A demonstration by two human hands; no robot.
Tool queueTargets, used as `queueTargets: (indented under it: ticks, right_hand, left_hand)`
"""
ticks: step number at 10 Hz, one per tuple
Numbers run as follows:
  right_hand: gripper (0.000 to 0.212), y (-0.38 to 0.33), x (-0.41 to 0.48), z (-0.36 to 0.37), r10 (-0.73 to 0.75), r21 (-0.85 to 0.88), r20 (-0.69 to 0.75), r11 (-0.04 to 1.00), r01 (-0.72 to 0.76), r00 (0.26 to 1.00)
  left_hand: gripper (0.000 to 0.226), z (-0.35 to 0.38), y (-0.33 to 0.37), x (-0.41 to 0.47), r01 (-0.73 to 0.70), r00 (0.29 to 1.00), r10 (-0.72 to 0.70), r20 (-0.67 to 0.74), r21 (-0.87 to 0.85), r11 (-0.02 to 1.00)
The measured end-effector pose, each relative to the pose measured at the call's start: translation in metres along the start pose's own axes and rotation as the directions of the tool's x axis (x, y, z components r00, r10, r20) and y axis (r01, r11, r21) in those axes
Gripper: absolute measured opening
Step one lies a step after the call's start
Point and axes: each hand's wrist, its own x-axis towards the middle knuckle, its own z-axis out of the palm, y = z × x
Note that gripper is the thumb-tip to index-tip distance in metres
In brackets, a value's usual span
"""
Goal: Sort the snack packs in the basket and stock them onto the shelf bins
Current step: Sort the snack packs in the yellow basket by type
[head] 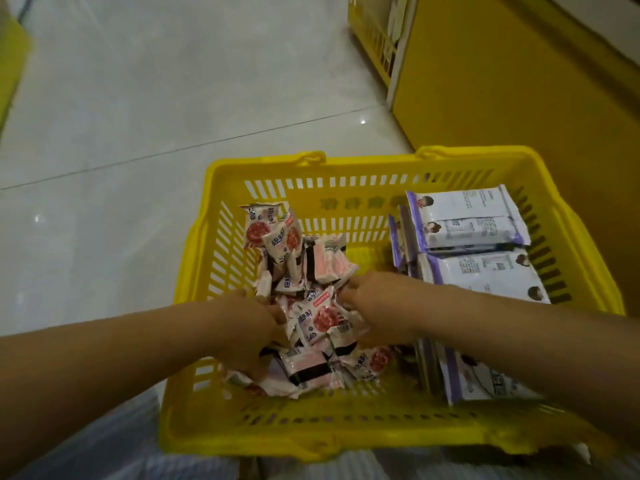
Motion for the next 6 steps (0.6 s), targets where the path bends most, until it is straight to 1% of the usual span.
queueTargets:
  ticks: [1, 2, 3, 4, 5, 6]
  right_hand:
    - [0.108, 0.002, 0.039, 0.018, 0.15, 0.107, 0.102, 0.981, -0.161, 0.983]
    - [0.135, 0.01, 0.056, 0.029, 0.274, 0.167, 0.243, 0.933, -0.319, 0.93]
    - [0.143, 0.009, 0.065, 0.032, 0.298, 0.21, 0.323, 0.903, -0.375, 0.898]
    - [0.143, 0.009, 0.066, 0.036, 0.275, 0.267, 0.324, 0.891, -0.367, 0.905]
    - [0.134, 0.009, 0.062, 0.04, 0.288, 0.392, 0.284, 0.835, -0.385, 0.914]
    - [0.118, 0.015, 0.062, 0.046, 0.352, 0.507, 0.263, 0.742, -0.439, 0.898]
  left_hand:
    - [0.063, 0.001, -0.005, 0.005, -0.012, 1.0, 0.013, -0.005, 0.082, 0.997]
    - [0.062, -0.002, -0.006, 0.008, 0.021, 0.998, -0.028, 0.048, 0.14, 0.99]
    - [0.063, -0.005, -0.007, 0.01, 0.041, 0.997, -0.049, 0.055, 0.13, 0.991]
    - [0.063, -0.007, -0.006, 0.011, 0.027, 0.997, -0.037, 0.063, 0.148, 0.989]
    - [0.061, -0.006, -0.006, 0.013, 0.02, 0.999, -0.026, 0.034, 0.168, 0.986]
    - [0.059, -0.005, -0.004, 0.013, 0.014, 1.0, -0.018, 0.026, 0.168, 0.986]
